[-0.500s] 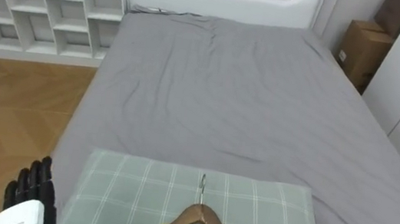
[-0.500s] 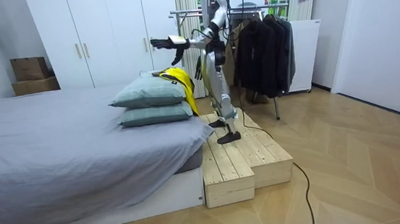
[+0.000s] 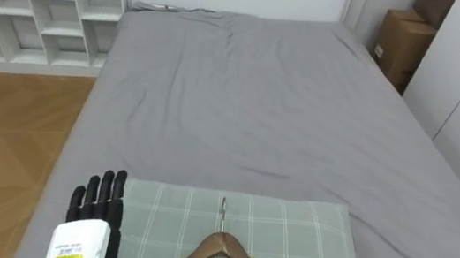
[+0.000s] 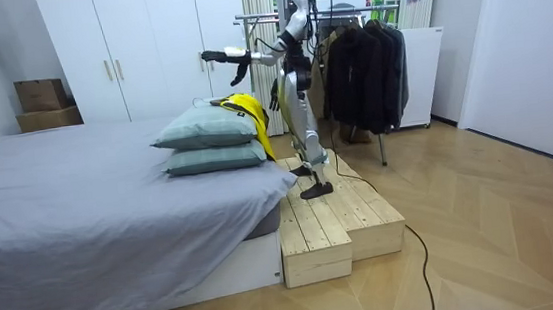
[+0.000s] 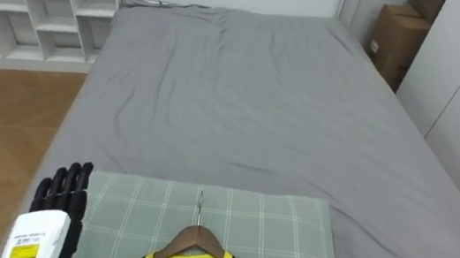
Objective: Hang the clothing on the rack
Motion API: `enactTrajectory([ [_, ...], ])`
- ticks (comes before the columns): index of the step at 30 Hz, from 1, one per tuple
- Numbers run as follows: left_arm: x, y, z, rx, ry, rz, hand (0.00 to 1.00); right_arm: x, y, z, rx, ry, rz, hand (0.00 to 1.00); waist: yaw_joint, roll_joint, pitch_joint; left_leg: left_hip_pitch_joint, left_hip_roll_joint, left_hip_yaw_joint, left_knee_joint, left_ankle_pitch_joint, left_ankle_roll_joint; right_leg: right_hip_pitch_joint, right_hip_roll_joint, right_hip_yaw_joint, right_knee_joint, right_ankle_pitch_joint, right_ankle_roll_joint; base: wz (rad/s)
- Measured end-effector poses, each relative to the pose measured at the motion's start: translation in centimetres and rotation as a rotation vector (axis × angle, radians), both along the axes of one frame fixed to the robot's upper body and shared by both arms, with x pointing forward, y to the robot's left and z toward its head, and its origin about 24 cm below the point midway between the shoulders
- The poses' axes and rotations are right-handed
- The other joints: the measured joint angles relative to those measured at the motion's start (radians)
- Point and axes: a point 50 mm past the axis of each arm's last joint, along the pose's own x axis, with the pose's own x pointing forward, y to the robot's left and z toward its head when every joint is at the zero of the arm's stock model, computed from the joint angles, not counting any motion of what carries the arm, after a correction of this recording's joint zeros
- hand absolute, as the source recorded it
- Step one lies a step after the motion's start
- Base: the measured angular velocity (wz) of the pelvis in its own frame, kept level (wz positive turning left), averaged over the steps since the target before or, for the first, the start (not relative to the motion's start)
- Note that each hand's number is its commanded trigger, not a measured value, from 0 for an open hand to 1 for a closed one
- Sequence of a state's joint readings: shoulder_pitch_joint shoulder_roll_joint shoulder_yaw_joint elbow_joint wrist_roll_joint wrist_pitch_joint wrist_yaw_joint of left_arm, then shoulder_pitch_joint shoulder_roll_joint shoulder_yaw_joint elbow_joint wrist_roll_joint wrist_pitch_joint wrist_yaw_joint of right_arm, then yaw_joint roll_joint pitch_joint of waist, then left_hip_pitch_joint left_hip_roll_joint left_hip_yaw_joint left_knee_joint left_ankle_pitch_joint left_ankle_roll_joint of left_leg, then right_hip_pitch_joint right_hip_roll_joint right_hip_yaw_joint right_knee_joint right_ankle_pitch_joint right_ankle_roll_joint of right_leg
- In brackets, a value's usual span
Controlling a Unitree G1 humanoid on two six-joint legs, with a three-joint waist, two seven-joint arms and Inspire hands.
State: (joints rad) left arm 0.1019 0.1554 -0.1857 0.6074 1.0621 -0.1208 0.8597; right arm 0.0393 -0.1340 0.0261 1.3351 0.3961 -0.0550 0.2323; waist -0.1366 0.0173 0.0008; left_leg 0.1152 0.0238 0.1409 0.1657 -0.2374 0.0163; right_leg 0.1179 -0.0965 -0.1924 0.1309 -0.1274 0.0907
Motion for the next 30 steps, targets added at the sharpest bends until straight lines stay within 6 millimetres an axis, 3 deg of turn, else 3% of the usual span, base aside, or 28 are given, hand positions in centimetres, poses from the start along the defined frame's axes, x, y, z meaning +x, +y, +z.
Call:
enactTrajectory([
  [17, 0.9, -0.7, 0.1, 0.007, 0.061, -0.066, 0.00, 0.2, 0.1, 0.0, 0.010, -0.011, -0.005, 0.00, -0.025, -0.013, 0.0018, 0.001, 0.000, 0.024, -0.002, 0.000, 0.000, -0.005, 0.001, 0.026, 0.000, 0.000, 0.000, -0.03],
  [30, 0.1, -0.9, -1.4, 0.027, 0.207, -0.084, 0.00, -0.3, 0.0, 0.0, 0.016, -0.005, -0.039, 0.00, -0.027, -0.024, 0.0022, 0.018, 0.001, 0.042, -0.008, 0.000, 0.000, 0.001, 0.002, 0.046, 0.000, 0.000, 0.000, -0.03],
])
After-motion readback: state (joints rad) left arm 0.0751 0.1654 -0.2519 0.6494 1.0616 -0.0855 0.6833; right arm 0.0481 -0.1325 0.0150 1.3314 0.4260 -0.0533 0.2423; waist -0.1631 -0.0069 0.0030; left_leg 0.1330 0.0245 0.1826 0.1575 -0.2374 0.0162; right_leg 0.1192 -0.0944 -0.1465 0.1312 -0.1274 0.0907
